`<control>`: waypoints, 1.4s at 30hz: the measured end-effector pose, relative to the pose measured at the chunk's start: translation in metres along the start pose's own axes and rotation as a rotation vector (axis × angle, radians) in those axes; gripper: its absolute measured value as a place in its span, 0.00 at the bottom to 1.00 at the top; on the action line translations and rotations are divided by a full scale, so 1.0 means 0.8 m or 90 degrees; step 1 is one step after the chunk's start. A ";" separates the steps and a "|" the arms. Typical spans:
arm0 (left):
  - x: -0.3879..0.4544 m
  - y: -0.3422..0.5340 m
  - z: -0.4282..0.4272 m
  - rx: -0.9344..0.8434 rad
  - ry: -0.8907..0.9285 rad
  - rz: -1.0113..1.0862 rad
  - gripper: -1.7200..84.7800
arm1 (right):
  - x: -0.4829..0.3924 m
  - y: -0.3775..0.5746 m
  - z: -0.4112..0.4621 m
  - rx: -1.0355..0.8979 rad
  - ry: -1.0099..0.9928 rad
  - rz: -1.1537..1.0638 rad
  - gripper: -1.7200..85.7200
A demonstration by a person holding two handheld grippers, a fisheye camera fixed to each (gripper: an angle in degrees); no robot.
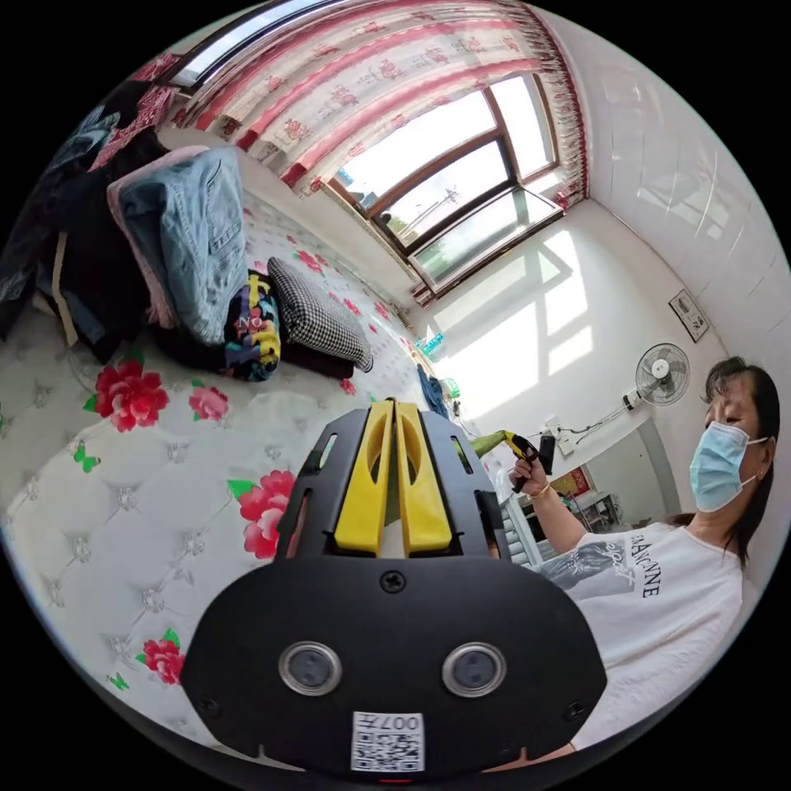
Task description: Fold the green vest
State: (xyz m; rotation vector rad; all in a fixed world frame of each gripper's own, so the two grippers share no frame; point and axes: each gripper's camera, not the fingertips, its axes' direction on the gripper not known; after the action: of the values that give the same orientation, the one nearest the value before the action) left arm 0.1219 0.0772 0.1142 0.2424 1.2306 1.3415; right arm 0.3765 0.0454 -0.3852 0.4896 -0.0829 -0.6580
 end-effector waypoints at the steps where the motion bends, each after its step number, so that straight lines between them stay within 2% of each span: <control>1: 0.017 -0.020 -0.009 0.027 0.008 0.020 0.01 | -0.013 -0.017 -0.009 0.025 -0.012 -0.020 0.02; 7: 0.092 -0.047 -0.082 0.124 0.025 0.113 0.01 | -0.067 -0.042 -0.068 0.130 -0.050 -0.128 0.02; 14: 0.094 0.034 -0.103 0.095 -0.003 0.092 0.01 | -0.050 0.033 -0.062 0.077 -0.042 -0.137 0.02; 17: 0.062 0.092 -0.086 0.060 -0.041 0.027 0.01 | -0.016 0.087 -0.032 0.009 0.011 -0.084 0.02; 21: 0.001 0.179 -0.054 -0.043 -0.126 -0.083 0.01 | 0.046 0.176 0.014 -0.094 0.053 0.045 0.02; 24: -0.026 0.228 -0.047 -0.075 -0.091 -0.155 0.01 | 0.078 0.235 0.031 -0.130 0.048 0.132 0.02; 27: -0.027 0.244 -0.053 -0.086 -0.087 -0.172 0.01 | 0.091 0.272 0.033 -0.149 0.026 0.178 0.02; 35: -0.059 0.181 -0.037 -0.088 -0.065 -0.175 0.01 | 0.128 0.255 0.039 -0.154 -0.025 0.197 0.02; 42: -0.158 0.021 0.093 -0.082 -0.090 -0.204 0.02 | 0.203 0.143 0.129 -0.141 -0.018 0.195 0.03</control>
State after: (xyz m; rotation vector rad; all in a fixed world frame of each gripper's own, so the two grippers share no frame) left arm 0.1991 0.0157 0.2236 0.0446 1.0120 1.1001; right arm 0.5467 -0.0173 -0.2542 0.2468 -0.1071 -0.3682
